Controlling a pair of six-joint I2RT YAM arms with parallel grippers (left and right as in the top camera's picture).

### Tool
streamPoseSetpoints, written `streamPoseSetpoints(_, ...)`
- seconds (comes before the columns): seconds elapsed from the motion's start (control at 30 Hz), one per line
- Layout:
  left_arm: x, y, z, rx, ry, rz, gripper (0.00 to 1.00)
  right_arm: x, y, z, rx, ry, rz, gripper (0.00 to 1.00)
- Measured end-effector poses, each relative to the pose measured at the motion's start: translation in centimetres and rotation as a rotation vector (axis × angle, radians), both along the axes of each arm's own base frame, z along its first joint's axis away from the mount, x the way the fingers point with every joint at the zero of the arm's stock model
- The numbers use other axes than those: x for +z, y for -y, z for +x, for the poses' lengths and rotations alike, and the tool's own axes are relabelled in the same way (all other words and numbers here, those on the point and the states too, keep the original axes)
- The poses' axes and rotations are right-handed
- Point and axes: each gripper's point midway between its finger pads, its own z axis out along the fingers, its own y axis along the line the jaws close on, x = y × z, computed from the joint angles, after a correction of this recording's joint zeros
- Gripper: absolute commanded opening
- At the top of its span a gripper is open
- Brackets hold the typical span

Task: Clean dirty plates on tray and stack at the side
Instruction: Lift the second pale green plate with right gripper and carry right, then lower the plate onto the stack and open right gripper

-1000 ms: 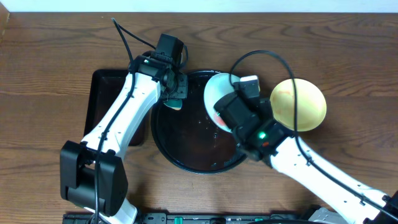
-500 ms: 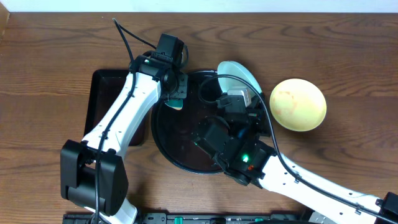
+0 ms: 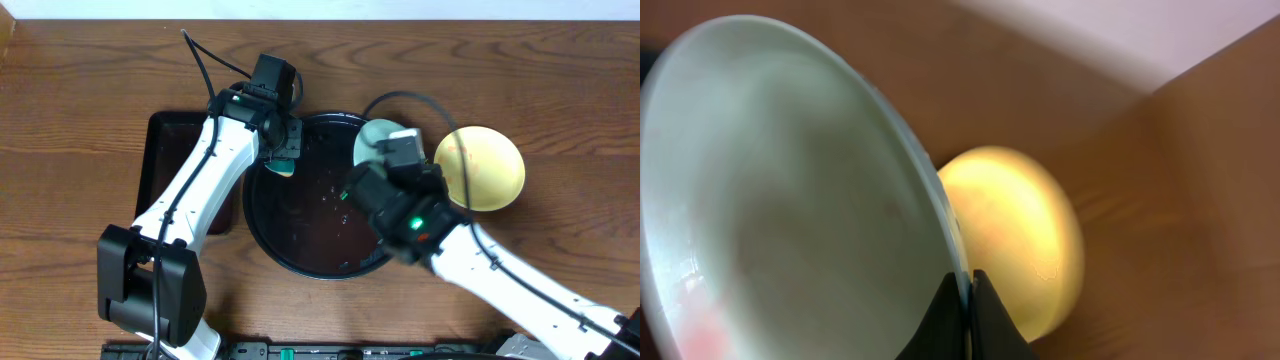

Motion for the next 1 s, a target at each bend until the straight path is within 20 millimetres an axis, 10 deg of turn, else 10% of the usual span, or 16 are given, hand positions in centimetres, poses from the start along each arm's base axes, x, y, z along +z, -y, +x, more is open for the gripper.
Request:
streamPoseSetpoints(0.43, 0.0, 0.0, 0.0, 0.0, 0.0, 0.0, 0.07, -5.2, 7.5, 2.0, -0.136, -0.383, 0.66, 0.01)
streamPoseSetpoints(0.73, 0.0, 0.0, 0.0, 0.0, 0.0, 0.0, 0.07, -5.6, 18.2, 1.7, -0.44, -0.307, 0.686, 0.01)
streamPoseSetpoints(1.0, -0.1, -0.7, -0.3, 0.014, -0.022, 0.006, 0.07, -9.1, 21.6, 2.0, -0.564, -0.341, 0.573, 0.07)
